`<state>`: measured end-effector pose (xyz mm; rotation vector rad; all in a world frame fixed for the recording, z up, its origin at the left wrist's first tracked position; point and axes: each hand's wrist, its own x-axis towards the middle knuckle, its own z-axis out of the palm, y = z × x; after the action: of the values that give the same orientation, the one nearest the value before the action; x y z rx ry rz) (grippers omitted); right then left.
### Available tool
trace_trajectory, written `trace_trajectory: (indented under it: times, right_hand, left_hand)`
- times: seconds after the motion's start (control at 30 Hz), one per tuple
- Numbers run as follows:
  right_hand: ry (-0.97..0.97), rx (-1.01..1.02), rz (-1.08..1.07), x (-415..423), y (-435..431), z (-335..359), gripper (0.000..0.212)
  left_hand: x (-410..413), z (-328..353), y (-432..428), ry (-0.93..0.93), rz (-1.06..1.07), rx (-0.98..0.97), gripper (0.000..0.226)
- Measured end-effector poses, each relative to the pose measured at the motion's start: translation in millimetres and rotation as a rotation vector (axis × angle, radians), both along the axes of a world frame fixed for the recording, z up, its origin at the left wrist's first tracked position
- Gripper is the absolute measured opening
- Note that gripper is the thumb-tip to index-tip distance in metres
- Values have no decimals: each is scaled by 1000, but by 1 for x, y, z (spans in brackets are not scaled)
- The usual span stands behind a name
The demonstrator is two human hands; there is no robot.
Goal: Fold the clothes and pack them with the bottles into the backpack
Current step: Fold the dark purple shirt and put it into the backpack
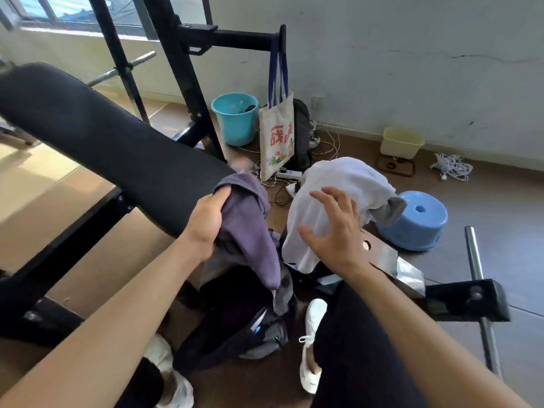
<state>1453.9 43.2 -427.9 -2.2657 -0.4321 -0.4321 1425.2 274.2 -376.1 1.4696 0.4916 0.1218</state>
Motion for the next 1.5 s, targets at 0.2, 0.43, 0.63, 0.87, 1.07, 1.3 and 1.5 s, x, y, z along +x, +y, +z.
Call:
trace_trajectory:
  times: [0.2, 0.43, 0.63, 0.87, 1.07, 1.3, 1.5]
  right_hand:
    - [207, 218, 403, -58, 47, 3, 51]
    - [262, 226, 197, -88, 62, -35, 27]
    - [271, 257, 133, -113, 47, -68, 30]
    - [266, 459, -93, -91, 29, -63, 32]
    - [349, 589, -238, -80, 26, -66, 31]
    - [596, 544, 127, -96, 32, -66, 38]
    - [788, 237, 600, -127, 60, -76, 47]
  left_hand:
    - [-57, -20, 13, -151, -555, 473, 20]
    - [-121, -74, 35, -12, -442, 890, 17]
    - [-180, -150, 59, 254, -430, 870, 15]
    - [-187, -170, 78, 300, -59, 899, 25]
    - [-188, -151, 69, 162, 359, 637, 22]
    - [-190, -140, 51, -152, 74, 538, 28]
    - [-187, -152, 18, -163, -243, 546, 21]
